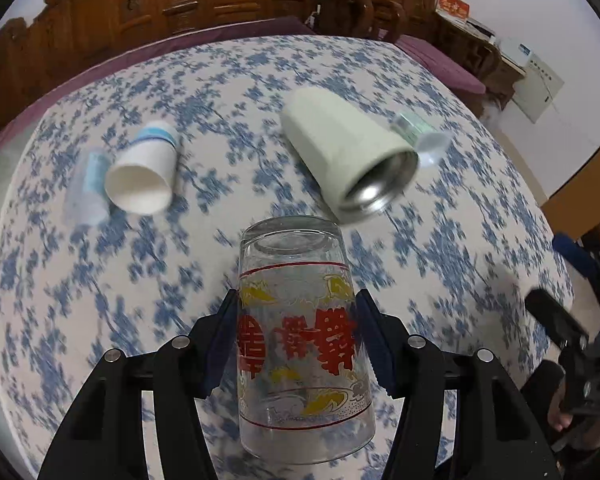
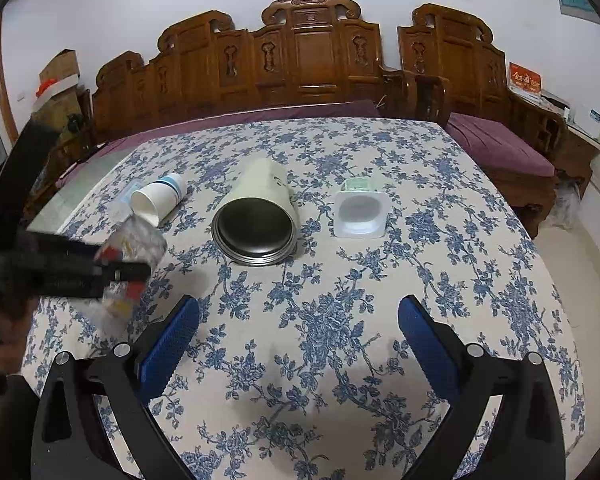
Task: Flip cup upside down
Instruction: 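Lift the glass jar with the left tool and rotate it mouth-down, then lower the inverted jar onto the tablecloth and open the left tool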
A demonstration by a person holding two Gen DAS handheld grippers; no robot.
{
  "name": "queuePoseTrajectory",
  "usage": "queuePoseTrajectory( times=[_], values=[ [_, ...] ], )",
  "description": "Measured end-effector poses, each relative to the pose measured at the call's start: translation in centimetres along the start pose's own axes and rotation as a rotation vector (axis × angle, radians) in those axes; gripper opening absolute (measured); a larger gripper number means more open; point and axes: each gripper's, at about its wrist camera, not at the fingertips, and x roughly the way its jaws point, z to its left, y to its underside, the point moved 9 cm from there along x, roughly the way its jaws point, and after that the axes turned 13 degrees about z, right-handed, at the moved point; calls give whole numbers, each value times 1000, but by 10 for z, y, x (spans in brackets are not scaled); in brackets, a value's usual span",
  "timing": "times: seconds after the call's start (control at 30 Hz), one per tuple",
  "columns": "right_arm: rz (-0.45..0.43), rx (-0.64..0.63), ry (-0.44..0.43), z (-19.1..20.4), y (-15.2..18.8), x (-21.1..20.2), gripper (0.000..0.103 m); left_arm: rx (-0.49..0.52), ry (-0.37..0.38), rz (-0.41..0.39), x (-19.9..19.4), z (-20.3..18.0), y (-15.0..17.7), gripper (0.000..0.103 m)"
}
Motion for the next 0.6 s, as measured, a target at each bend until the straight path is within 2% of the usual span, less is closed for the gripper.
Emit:
queuePoseTrajectory(
  times=[0.17, 0.47, 0.6],
  values=[
    [8, 2, 10, -4, 6, -1, 100, -1, 23, 32, 20, -15, 18, 55],
    [24, 9, 20, -8, 15, -1, 100, -4, 7, 71, 47, -21, 29, 56],
    [29, 1, 25, -6, 15, -1, 100, -5, 2, 52, 42, -19, 29, 56]
  ],
)
